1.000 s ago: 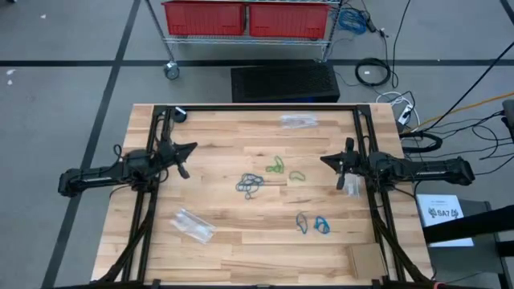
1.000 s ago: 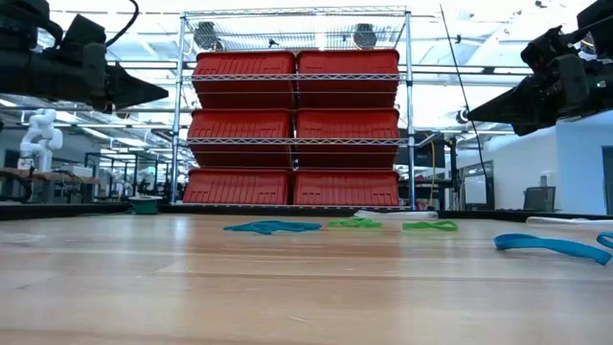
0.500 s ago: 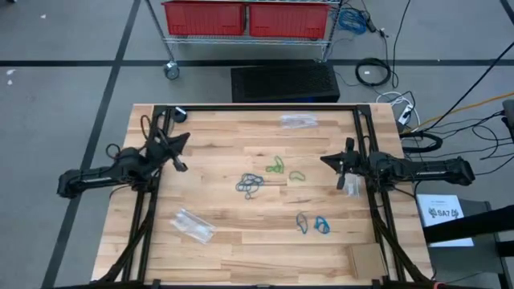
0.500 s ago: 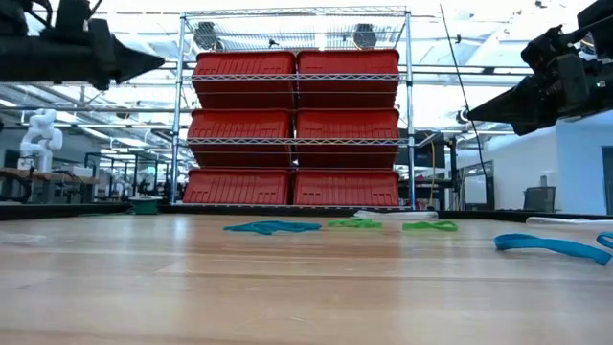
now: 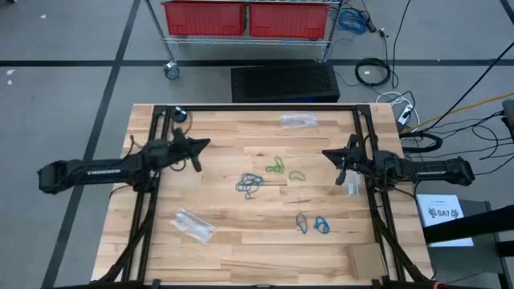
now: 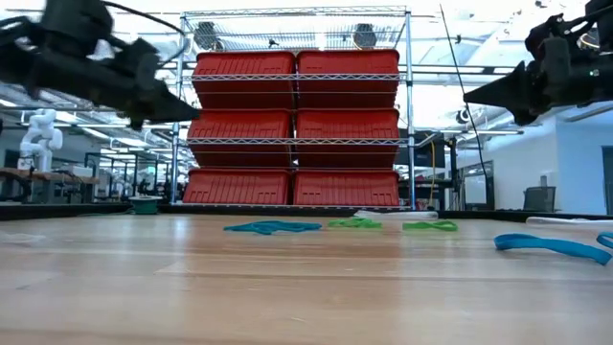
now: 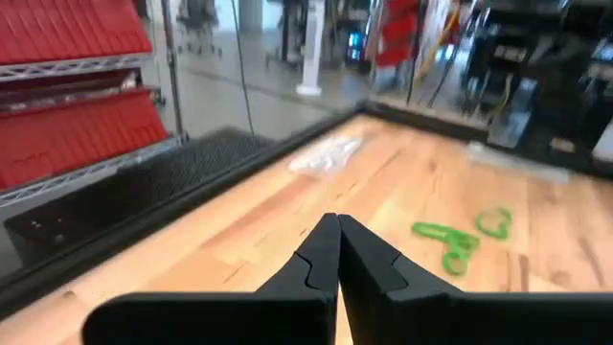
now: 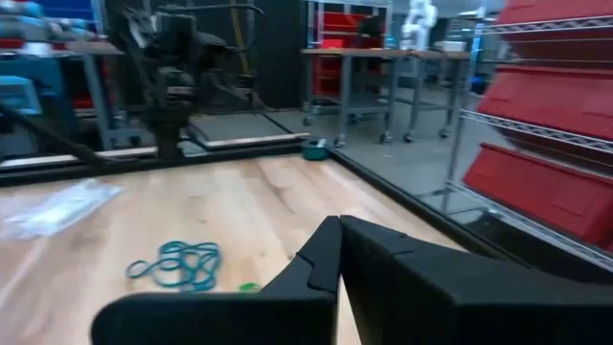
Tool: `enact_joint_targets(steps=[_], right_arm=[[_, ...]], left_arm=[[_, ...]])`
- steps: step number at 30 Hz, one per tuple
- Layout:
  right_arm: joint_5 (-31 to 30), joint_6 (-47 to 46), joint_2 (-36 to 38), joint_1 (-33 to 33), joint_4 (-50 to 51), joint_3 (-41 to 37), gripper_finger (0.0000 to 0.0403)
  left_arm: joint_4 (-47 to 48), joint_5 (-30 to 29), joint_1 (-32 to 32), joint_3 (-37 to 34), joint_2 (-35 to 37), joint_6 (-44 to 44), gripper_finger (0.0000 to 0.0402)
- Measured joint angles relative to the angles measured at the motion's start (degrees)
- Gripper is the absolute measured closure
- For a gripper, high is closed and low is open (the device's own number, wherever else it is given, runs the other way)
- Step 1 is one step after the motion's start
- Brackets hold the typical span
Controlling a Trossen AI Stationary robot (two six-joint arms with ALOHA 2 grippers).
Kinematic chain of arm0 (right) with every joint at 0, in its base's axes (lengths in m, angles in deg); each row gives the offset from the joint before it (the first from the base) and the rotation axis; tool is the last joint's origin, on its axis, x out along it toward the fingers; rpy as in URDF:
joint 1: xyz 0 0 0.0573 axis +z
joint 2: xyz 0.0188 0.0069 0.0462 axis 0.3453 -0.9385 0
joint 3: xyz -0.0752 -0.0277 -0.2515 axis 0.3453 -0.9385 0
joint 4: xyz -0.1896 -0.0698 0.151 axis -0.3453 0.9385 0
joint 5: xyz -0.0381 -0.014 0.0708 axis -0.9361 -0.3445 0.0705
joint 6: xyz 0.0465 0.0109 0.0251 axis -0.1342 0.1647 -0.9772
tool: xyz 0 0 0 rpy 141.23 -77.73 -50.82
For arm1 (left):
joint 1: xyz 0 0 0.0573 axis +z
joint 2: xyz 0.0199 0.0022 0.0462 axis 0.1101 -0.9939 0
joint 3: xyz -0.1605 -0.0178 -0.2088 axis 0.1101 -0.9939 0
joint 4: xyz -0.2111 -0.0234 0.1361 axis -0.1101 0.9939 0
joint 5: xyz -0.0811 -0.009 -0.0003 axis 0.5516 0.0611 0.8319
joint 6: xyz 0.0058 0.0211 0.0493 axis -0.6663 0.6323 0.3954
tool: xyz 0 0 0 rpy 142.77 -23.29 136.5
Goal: Sort rubber bands
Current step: Open the bottom left transparent zip bag
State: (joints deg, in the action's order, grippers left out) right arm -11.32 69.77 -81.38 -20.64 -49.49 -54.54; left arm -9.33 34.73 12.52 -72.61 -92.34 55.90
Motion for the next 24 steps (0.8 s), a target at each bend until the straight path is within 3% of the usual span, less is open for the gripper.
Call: enact_joint_targets(steps=[2, 5, 10, 18, 24], right_arm=[[-0.35, 0.4, 0.0, 0.0, -0.02, 0.0, 0.0403], [-0.2, 1.14, 0.0, 0.0, 0.06, 0.0, 0.0403], [0.43, 0.91, 0.0, 0.0, 0.22, 0.0, 0.0403], [0.54, 0.03, -0.02, 0.0, 1.66, 0.0, 0.0403], [0.54, 0.01, 0.0, 0.0, 1.58, 0.0, 0.0403]], left_arm=[[1.01, 4.3, 0.41, 2.79, -5.58, 3.08, 0.0381], [6.4, 15.6, -0.54, 8.58, -12.91, 5.96, 0.0378], [23.41, 28.78, -7.28, 20.37, -22.56, 5.59, 0.0387], [52.72, 31.94, -21.83, 32.85, -33.53, 6.25, 0.0396], [57.86, 33.86, -30.69, 33.05, -37.34, -0.08, 0.0399]])
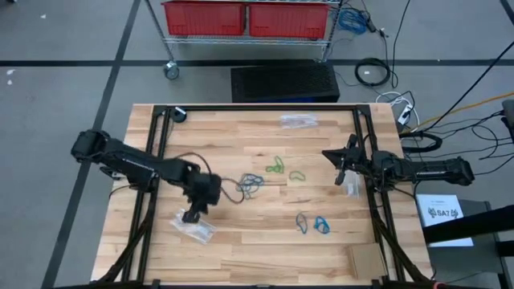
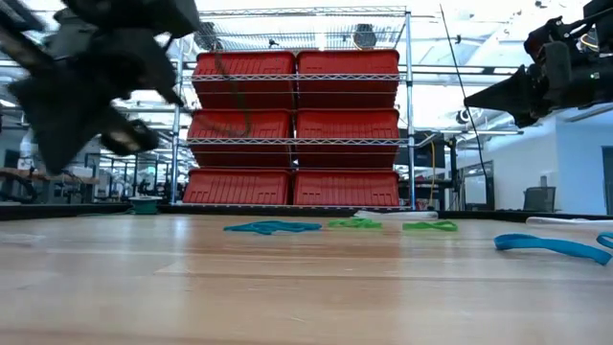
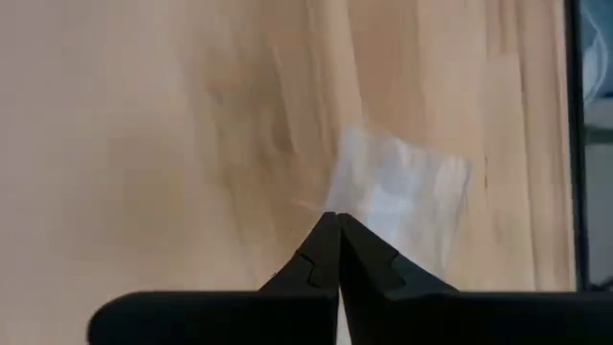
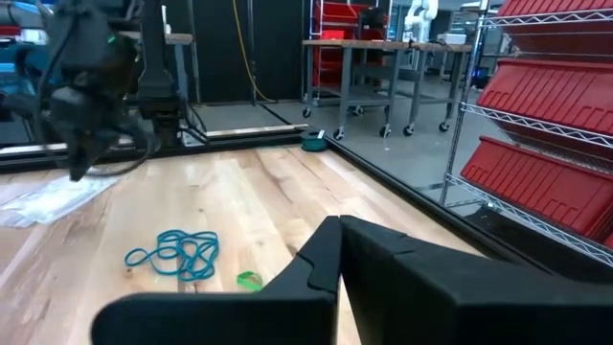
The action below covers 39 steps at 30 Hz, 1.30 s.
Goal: Sort rubber bands
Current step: Open the bottom left transparent zip bag
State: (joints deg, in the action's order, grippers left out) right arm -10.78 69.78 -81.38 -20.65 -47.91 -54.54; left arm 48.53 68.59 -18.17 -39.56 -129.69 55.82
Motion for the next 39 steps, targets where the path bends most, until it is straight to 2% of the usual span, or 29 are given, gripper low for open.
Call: enact_joint_targets(steps=[7, 13, 16, 20, 27, 32, 39], right_arm=[[0.01, -0.62, -0.02, 0.0, -0.01, 0.0, 0.0403], [0.01, -1.53, -0.01, 0.03, 0.04, 0.0, 0.0403], [0.0, -1.56, -0.02, 0.04, 0.05, 0.0, 0.0403], [0.0, -1.75, -0.02, 0.04, 0.05, 0.0, 0.0403], [0.0, -2.29, 0.0, 0.07, 0.04, -0.02, 0.0403], [0.0, -3.04, -0.02, 0.07, 0.66, -0.02, 0.0403], [-0.01, -3.06, 0.0, 0.07, 1.34, -0.02, 0.0403]], left_arm=[[-2.91, 0.04, -7.32, -2.16, -5.19, -4.81, 0.04], [-7.62, -0.16, -9.57, -3.88, -8.99, -6.75, 0.0401], [-7.43, -4.2, -9.06, -4.24, -9.69, -5.94, 0.0401], [-7.36, -13.59, -4.99, -3.94, -9.29, -2.55, 0.0401], [-7.49, -28.81, 5.68, -4.04, -8.53, 0.85, 0.0401], [-12.05, -34.32, 13.46, -4.2, -8.65, 2.56, 0.0401], [-23.65, -36.64, 25.1, -4.43, -8.89, 5.66, 0.0402]])
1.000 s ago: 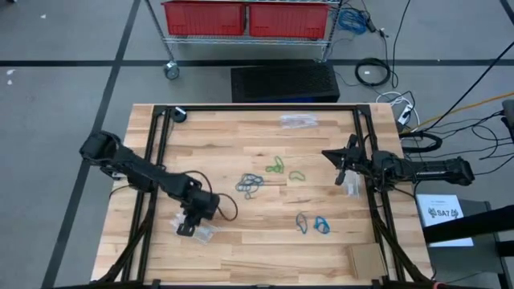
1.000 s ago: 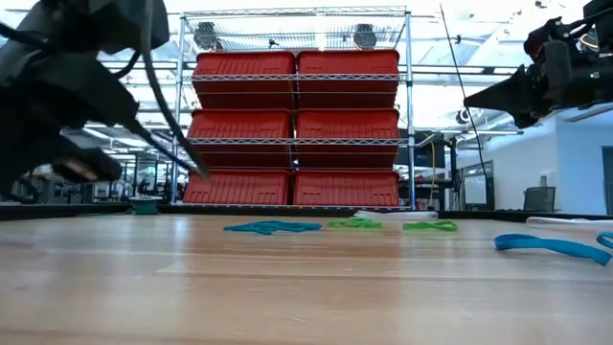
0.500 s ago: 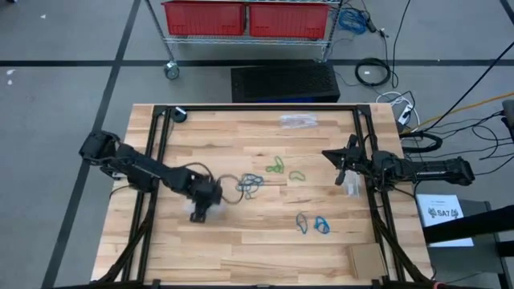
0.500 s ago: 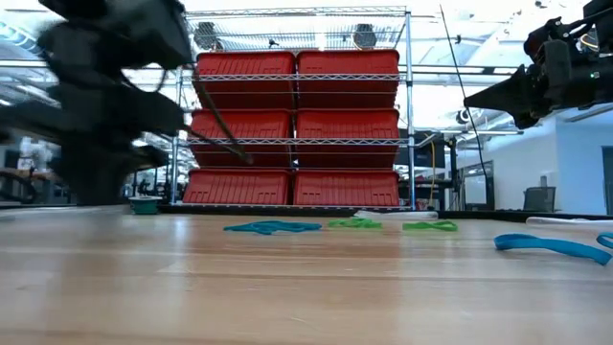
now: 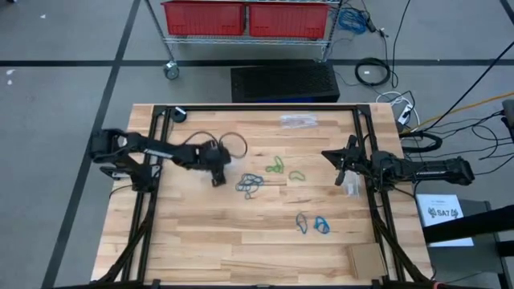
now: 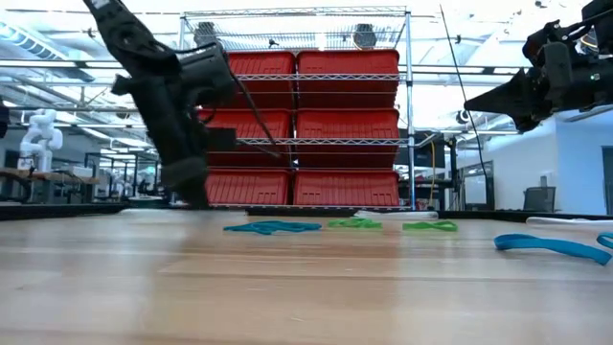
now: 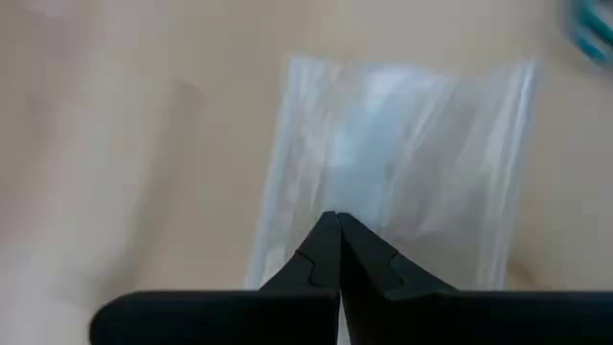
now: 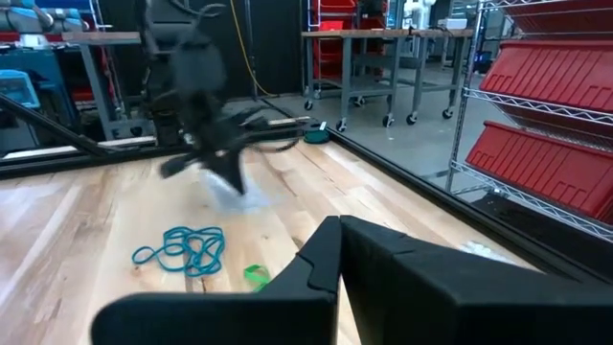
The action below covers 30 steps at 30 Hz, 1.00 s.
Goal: Sort rubber bands
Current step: Open the bottom left transparent zip bag
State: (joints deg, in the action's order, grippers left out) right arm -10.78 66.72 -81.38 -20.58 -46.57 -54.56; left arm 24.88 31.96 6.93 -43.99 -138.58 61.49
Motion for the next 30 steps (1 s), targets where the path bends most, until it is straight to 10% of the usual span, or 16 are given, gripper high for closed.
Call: enact_joint_targets(steps=[10, 30], right_arm=[[0.01, -1.31, -0.02, 0.0, 0.41, 0.0, 0.0403], [0.42, -8.74, -0.07, 0.0, 4.56, -0.04, 0.0323]], left_arm=[[-3.72, 1.98, 11.67, 1.53, 4.71, -3.94, 0.0402], [22.6, 7.2, 1.62, -11.92, 33.35, -53.92, 0.0398]])
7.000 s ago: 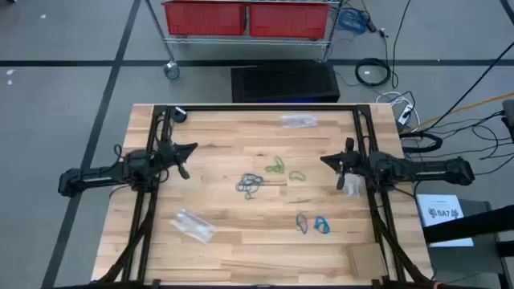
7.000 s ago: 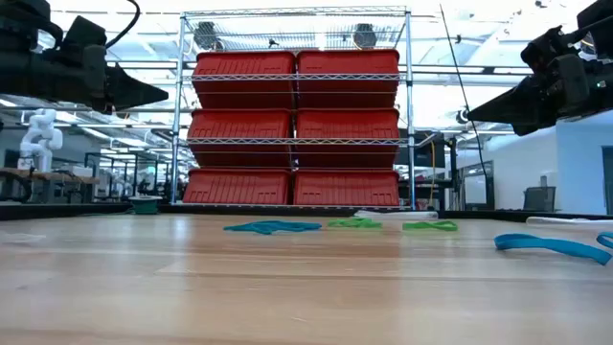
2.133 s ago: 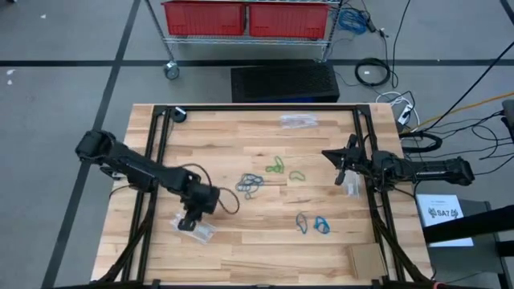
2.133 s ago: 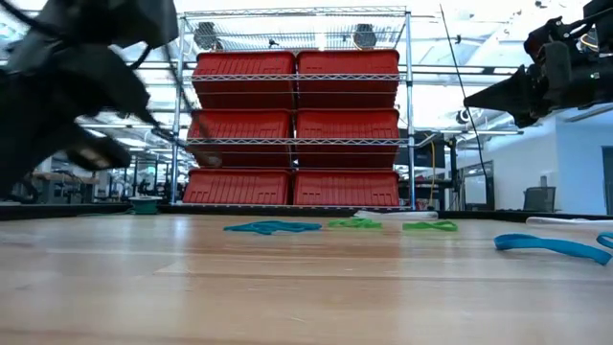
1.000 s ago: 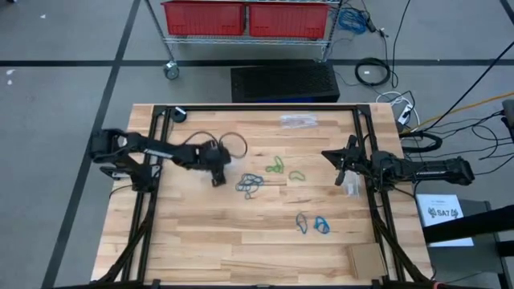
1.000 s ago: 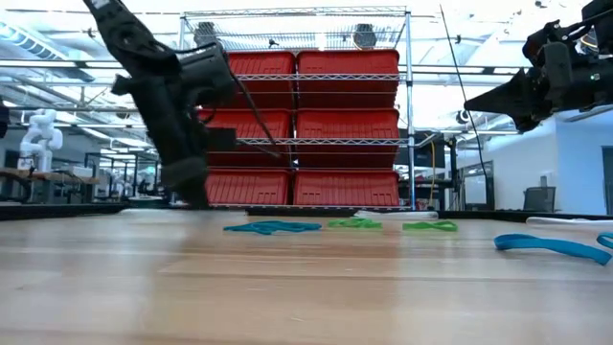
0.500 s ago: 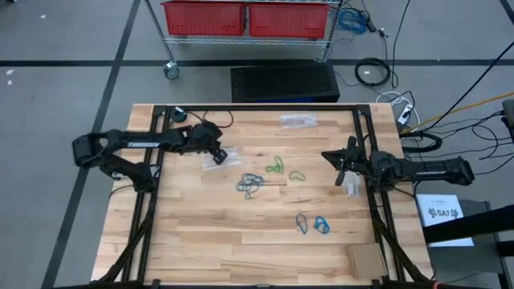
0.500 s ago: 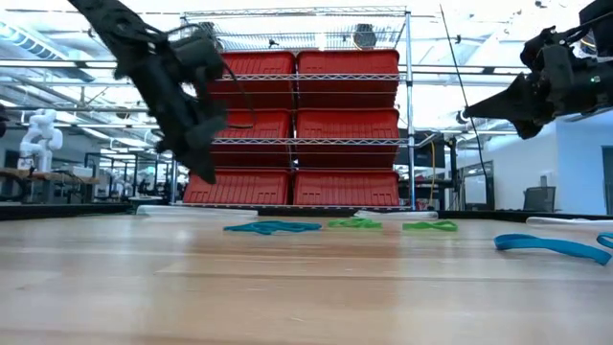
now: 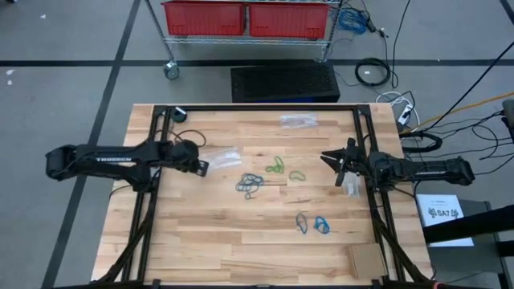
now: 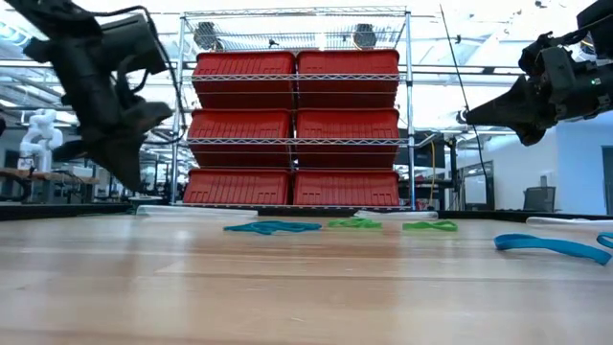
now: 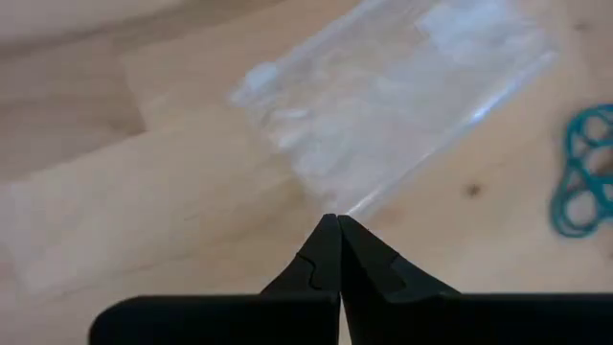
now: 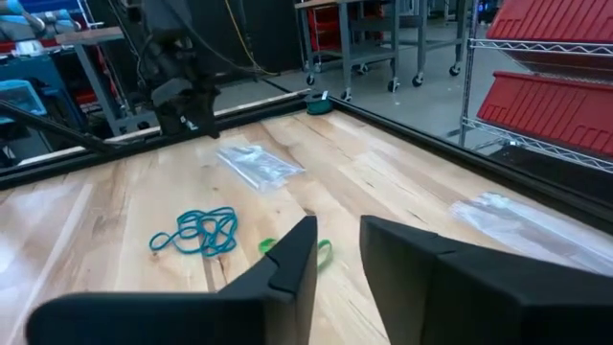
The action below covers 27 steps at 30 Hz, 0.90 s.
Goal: Sort rubber bands
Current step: Open the bottom left transparent zip bag
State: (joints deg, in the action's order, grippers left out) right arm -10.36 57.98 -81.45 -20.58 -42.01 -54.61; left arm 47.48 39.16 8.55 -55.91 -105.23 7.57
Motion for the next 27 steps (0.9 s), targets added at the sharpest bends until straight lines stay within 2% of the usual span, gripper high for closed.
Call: enact_joint_targets(steps=[5, 15, 19, 27], right_arm=[[-0.01, 0.0, 0.0, 0.0, -0.01, 0.0, 0.032], [0.0, 0.2, 0.0, 0.0, -0.01, 0.0, 0.032], [0.0, 0.2, 0.0, -0.02, -0.01, 0.0, 0.032], [0.39, -0.05, 0.0, -0.02, -0.01, 0.0, 0.032]], left_arm=[[-9.25, -0.07, 0.67, -5.84, 0.95, -6.36, 0.0362], [-27.48, 5.14, 2.83, -16.28, 0.98, -14.0, 0.0281], [-28.85, 5.94, 2.82, -16.69, 1.35, -14.92, 0.0267], [-32.33, 5.41, 2.78, -16.72, 1.37, -15.93, 0.0264]])
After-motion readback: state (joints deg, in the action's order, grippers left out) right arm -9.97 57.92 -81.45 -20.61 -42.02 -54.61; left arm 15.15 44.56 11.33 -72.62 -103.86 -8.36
